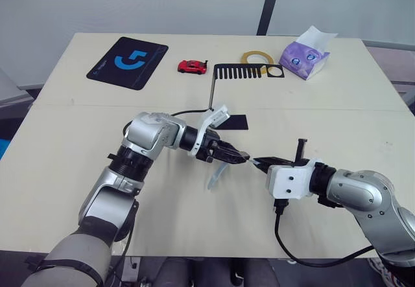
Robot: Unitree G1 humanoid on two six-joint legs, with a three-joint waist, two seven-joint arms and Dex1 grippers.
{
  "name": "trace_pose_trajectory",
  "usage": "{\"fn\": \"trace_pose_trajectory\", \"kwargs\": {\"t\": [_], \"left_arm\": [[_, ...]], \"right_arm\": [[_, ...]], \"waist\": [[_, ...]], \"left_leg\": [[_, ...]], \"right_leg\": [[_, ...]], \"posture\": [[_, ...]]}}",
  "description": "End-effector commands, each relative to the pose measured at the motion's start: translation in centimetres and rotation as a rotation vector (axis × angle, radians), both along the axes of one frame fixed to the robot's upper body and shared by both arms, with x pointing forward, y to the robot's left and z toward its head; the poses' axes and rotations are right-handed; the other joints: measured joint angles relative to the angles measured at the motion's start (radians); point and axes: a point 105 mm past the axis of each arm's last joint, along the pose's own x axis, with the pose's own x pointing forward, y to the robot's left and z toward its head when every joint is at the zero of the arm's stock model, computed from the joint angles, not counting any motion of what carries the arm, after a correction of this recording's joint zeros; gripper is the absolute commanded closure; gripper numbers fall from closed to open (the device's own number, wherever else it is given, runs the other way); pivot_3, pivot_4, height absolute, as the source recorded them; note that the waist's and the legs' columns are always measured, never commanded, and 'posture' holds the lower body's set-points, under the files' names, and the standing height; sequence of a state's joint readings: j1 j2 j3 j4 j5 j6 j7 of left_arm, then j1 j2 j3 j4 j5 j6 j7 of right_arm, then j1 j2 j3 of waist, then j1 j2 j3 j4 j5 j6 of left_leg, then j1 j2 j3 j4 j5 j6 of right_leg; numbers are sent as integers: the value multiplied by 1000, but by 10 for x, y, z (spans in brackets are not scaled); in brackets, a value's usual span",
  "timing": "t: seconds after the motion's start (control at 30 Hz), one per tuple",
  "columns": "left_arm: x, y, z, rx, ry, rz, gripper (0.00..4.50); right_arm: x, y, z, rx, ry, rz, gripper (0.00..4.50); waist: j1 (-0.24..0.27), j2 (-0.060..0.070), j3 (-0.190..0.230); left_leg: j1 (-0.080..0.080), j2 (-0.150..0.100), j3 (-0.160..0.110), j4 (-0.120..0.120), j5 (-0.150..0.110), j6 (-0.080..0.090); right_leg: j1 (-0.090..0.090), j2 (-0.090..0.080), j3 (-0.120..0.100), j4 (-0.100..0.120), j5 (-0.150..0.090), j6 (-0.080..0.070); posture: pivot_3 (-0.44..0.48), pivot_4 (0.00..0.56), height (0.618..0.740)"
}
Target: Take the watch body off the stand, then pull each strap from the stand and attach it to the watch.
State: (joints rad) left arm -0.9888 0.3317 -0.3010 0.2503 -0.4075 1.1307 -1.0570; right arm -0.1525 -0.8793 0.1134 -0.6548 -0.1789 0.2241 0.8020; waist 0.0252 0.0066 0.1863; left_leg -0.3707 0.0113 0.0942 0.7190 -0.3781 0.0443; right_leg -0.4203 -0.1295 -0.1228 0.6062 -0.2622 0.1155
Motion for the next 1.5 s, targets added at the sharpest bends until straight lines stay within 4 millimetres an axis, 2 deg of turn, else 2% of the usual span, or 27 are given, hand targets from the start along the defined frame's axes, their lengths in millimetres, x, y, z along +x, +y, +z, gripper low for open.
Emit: {"fn": "trace_pose_trajectory", "kwargs": {"t": [0.03, 0.83, 1.5], "left_arm": [[0, -1, 5, -18, -23, -12, 2798], [-2, -4, 6, -24, -23, -15, 2798], [-6, -9, 15, -72, 35, -7, 2798]], "right_arm": [[-3, 0, 11, 5, -41, 8, 4500], [0, 1, 18, 12, -58, -3, 4500], [0, 3, 19, 18, -54, -8, 4500]], "waist": [[0, 0, 0], [0, 0, 0], [0, 0, 0]], "left_leg": [[0, 0, 0, 0, 0, 0], [0, 0, 0, 0, 0, 0], [0, 0, 0, 0, 0, 0]], "right_leg": [[0, 0, 0, 0, 0, 0], [0, 0, 0, 0, 0, 0], [0, 0, 0, 0, 0, 0]], "posture": [[0, 150, 738], [0, 150, 738], [0, 150, 738]]}}
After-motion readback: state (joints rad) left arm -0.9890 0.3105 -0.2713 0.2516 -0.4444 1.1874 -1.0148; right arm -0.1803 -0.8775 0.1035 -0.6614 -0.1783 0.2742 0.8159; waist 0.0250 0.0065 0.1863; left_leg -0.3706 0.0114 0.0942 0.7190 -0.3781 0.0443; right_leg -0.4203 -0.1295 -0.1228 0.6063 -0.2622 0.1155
